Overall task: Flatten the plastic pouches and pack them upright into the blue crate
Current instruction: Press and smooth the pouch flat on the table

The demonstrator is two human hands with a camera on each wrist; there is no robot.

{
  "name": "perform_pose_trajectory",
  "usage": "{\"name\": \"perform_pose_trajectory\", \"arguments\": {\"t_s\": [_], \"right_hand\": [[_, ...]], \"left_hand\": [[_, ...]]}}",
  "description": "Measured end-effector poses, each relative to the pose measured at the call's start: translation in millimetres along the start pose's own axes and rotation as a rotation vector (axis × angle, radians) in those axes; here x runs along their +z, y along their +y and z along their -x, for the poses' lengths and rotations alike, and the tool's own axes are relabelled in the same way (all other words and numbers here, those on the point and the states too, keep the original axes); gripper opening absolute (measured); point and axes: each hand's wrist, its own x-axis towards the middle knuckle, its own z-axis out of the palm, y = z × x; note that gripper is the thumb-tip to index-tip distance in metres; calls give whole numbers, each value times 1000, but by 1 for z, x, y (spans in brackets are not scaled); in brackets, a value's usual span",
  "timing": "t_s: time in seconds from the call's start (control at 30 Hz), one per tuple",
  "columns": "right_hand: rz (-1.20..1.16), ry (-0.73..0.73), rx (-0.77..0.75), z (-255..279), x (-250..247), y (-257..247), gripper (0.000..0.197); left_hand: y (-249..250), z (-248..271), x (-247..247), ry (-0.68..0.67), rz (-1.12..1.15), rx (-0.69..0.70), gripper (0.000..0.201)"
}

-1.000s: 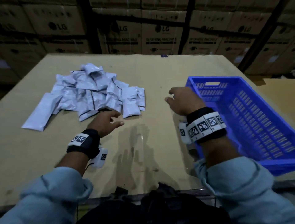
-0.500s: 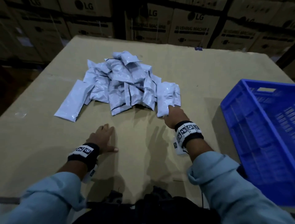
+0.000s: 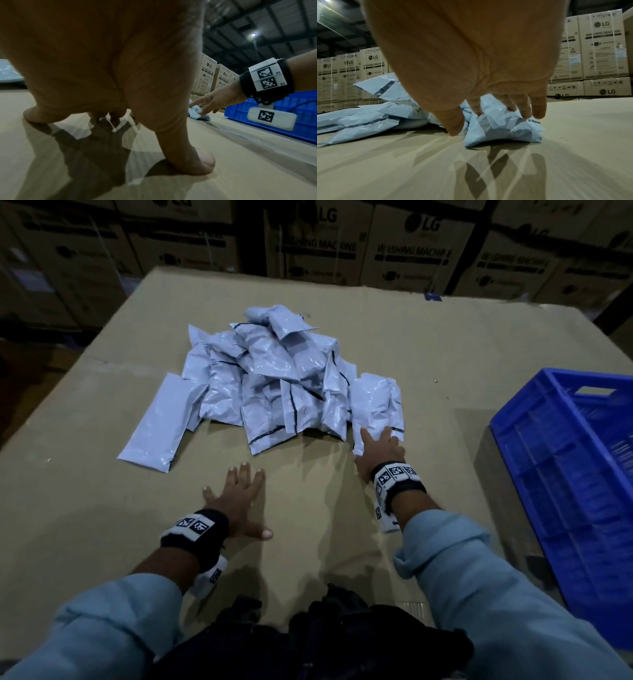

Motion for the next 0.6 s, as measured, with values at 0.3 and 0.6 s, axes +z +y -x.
{"name": "perform_pose_trajectory", "arguments": {"t_s": [0.3,0.6], "right_hand": [[-66,51,105,31,4,5,53],[-160,8,127,89,14,17,99]], "left_hand": [[-2,0,1,24,43,9,149],[1,10,25,117,49,12,118]]}}
